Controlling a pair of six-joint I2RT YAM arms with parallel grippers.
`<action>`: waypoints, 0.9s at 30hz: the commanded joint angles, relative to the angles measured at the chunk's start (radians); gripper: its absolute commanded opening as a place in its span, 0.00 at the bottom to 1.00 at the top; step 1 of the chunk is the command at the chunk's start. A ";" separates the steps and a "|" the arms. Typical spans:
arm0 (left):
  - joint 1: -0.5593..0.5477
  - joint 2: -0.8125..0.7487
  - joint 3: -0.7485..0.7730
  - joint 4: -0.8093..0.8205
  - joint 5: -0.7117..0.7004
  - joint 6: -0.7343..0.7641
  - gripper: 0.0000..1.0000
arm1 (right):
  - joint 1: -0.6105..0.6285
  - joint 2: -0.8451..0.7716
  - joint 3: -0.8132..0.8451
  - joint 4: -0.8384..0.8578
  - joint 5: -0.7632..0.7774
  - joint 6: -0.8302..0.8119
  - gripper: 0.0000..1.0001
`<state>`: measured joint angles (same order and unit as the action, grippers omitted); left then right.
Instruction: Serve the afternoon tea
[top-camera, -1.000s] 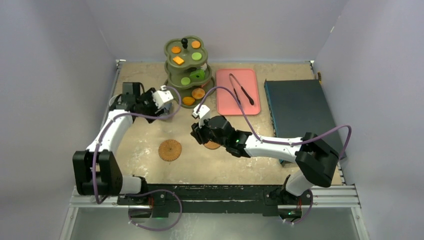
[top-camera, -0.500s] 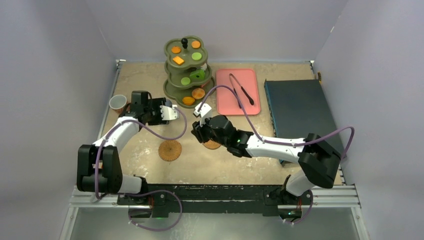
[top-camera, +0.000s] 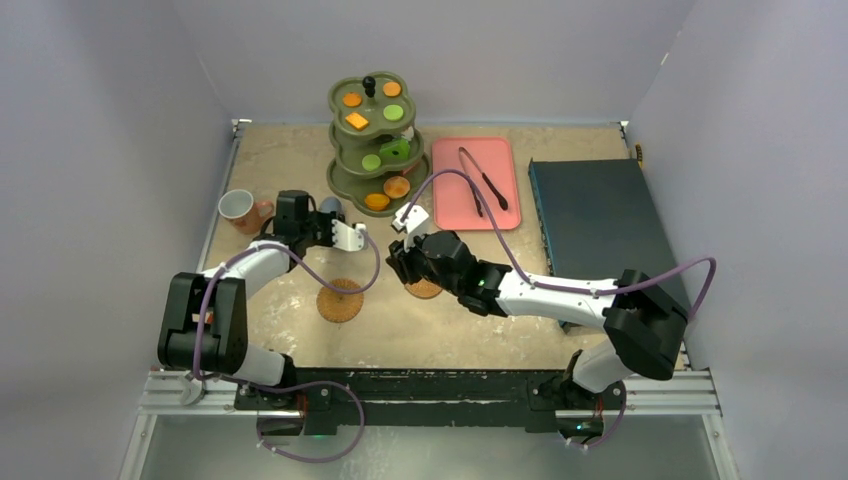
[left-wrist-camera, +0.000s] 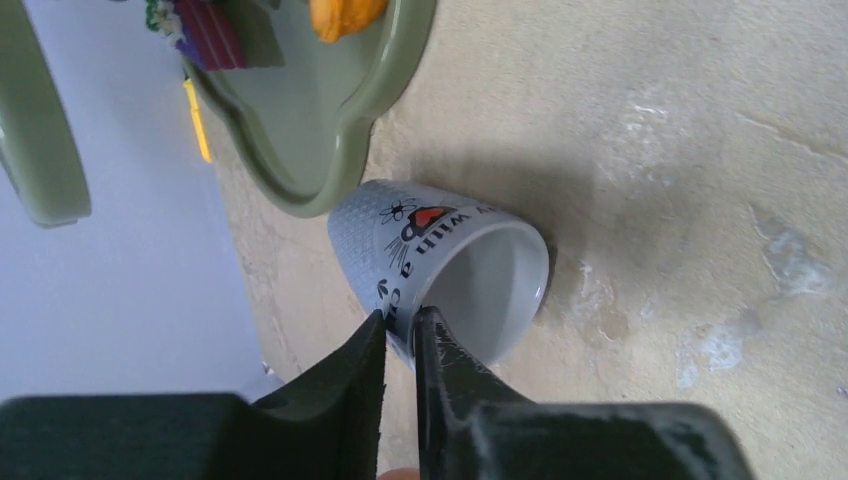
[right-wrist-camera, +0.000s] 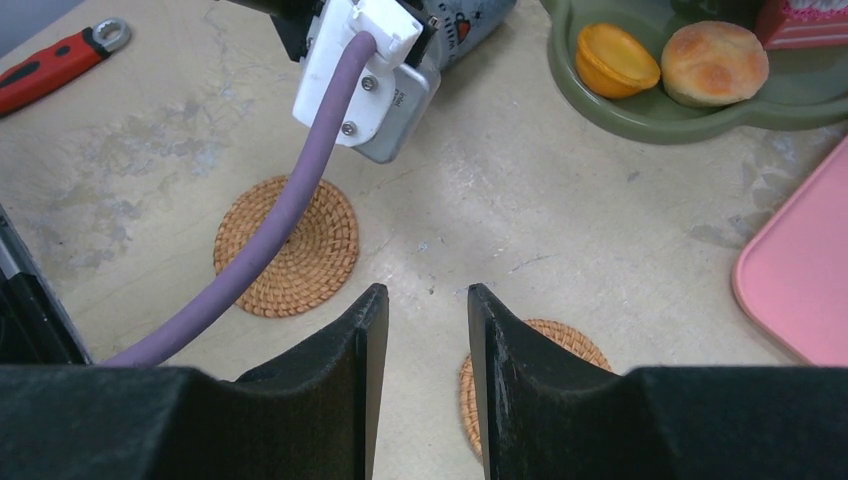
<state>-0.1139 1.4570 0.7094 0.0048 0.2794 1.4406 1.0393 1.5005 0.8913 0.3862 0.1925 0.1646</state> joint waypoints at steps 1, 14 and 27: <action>-0.014 -0.009 -0.017 0.056 -0.012 -0.021 0.09 | -0.007 -0.042 0.000 -0.003 0.025 0.009 0.38; -0.030 -0.085 0.095 -0.131 -0.010 -0.219 0.00 | -0.009 -0.069 0.000 -0.019 0.026 0.010 0.37; -0.042 0.017 0.445 -0.699 0.181 -0.350 0.00 | -0.010 -0.093 -0.016 -0.026 0.028 0.014 0.36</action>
<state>-0.1398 1.4437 1.0611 -0.5003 0.3603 1.1355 1.0336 1.4456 0.8913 0.3492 0.1963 0.1654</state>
